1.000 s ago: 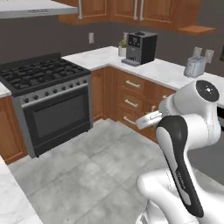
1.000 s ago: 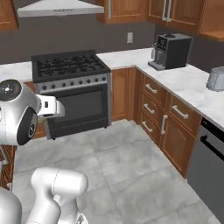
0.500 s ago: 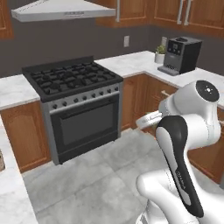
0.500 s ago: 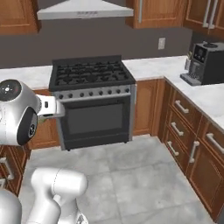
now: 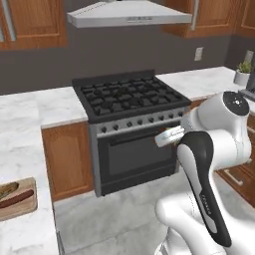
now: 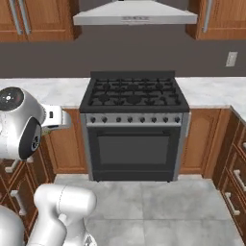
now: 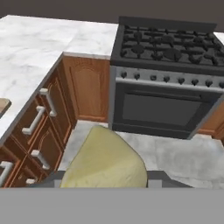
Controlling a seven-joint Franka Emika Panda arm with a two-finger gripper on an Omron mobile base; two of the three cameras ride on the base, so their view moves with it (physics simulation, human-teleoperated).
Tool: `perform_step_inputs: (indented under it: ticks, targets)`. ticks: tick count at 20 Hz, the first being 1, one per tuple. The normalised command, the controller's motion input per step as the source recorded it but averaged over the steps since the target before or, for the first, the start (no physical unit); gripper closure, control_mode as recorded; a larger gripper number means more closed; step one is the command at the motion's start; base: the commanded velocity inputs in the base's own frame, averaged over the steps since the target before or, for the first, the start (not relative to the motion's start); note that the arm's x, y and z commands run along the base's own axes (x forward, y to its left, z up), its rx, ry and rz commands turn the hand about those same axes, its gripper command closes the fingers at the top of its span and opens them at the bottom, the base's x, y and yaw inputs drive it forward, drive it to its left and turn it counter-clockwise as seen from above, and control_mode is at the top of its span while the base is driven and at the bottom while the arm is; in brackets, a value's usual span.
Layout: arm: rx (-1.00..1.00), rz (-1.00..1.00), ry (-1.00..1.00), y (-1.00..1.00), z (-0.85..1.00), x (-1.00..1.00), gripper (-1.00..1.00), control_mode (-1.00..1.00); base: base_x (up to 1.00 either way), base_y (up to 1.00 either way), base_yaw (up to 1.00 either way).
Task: Retrieve the sausage and cheese from the fridge and place them on the cutting board on the counter.
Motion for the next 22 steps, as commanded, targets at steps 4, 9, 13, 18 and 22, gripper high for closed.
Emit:
perform_step_inputs:
  ticks: [4, 9, 13, 18, 22]
  targets:
    - [0.00, 0.00, 0.00, 0.00, 0.00, 0.00, 1.00, 1.00, 0.77, 0.00, 0.46]
    - [0.00, 0.00, 0.00, 0.00, 0.00, 0.00, 1.00, 1.00, 0.71, 0.00, 0.53]
    - [0.00, 0.00, 0.00, 0.00, 0.00, 0.00, 1.00, 1.00, 0.67, 0.00, 0.58]
    - [0.00, 0.00, 0.00, 0.00, 0.00, 0.00, 1.00, 1.00, 0.62, -0.01, 0.63]
    - [0.00, 0.00, 0.00, 0.00, 0.00, 0.00, 1.00, 1.00, 0.56, -0.05, 0.68]
